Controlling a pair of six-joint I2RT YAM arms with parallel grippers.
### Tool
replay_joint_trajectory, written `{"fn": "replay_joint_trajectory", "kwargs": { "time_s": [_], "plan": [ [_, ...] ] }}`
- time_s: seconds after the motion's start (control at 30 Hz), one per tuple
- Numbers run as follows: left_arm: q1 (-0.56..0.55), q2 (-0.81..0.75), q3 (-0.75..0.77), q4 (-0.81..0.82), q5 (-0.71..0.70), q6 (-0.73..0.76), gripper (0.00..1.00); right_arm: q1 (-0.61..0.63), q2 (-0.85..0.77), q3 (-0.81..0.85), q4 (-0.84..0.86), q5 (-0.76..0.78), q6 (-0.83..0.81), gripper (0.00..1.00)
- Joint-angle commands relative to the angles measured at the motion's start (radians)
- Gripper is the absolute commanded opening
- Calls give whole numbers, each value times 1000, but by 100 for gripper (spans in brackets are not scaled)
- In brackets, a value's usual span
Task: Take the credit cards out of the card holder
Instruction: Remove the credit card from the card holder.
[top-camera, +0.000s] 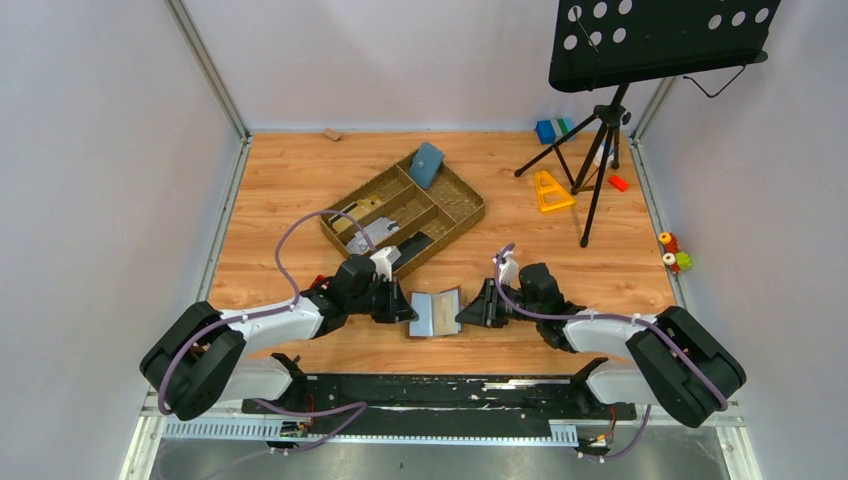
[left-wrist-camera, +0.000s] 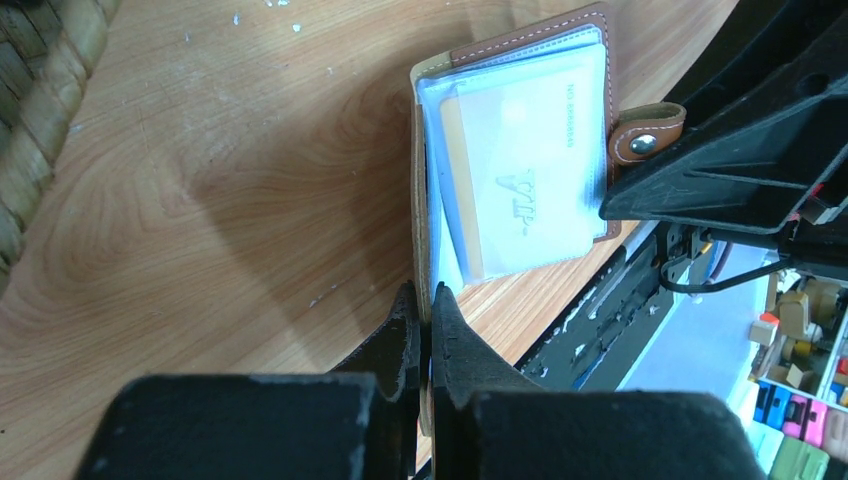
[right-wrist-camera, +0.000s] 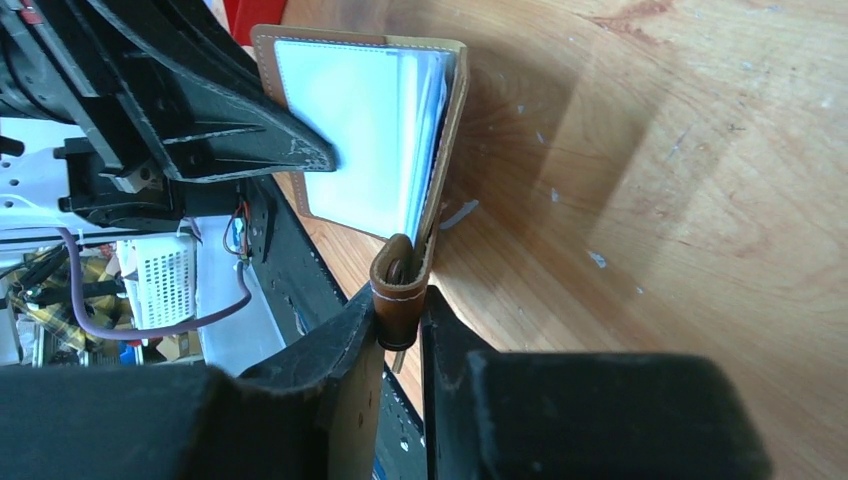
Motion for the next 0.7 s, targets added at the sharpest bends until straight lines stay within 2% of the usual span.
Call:
{"fn": "replay_joint_trajectory", "kwargs": {
  "time_s": [0.0,0.17,0.43,0.67],
  "plan": [
    [-4,9,-5,53,17,12,0,-2,33,36,52,-30,1,17],
    [-5,13,-4,51,17,16,0,-2,34,39,62,-41,5,0],
    [-12,44,-2,80,24,6,0,17,-5,61,71,-84,-1,0],
    [-40,75,17,112,25,-14,0,43,-8,157,-195,6,-109,0]
  ]
}}
